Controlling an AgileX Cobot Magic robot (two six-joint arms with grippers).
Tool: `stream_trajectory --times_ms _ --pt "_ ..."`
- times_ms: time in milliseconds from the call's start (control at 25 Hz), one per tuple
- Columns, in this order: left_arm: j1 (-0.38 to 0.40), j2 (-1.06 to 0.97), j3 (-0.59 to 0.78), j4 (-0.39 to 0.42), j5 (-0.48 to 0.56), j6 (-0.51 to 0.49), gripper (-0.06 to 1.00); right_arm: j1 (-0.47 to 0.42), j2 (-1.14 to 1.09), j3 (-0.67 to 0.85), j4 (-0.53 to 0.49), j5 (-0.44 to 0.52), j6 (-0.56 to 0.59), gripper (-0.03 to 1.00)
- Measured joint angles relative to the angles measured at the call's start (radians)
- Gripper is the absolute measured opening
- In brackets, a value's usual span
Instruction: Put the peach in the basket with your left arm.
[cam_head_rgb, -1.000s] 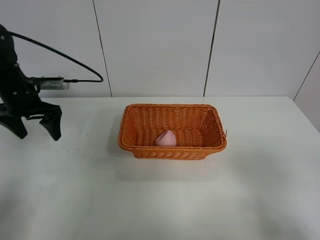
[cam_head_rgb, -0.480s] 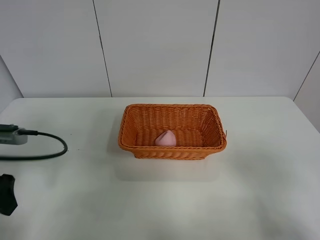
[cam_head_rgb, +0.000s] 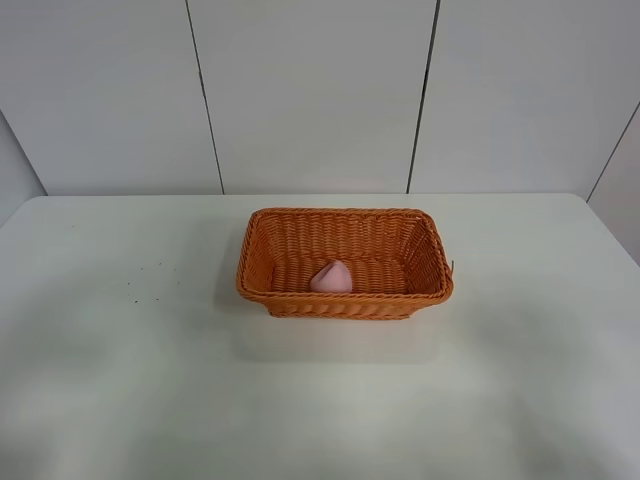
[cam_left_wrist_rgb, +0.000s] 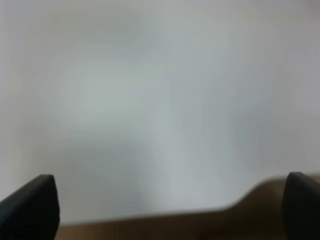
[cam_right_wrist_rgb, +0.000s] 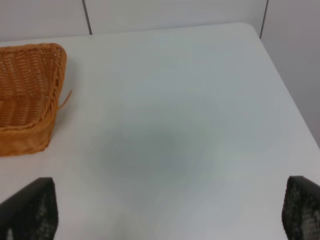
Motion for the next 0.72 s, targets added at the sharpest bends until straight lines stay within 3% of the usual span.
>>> stream_trajectory --times_ms 400,720 --pt "0.0 -0.374 0.005 -0.014 0.001 0.0 0.99 0.0 0.0 0.0 0.0 0.0 0.0 0.69" --pt "0.0 -0.394 0.005 -0.021 0.001 0.0 0.98 0.0 0.0 0.0 0.0 0.0 0.0 0.69"
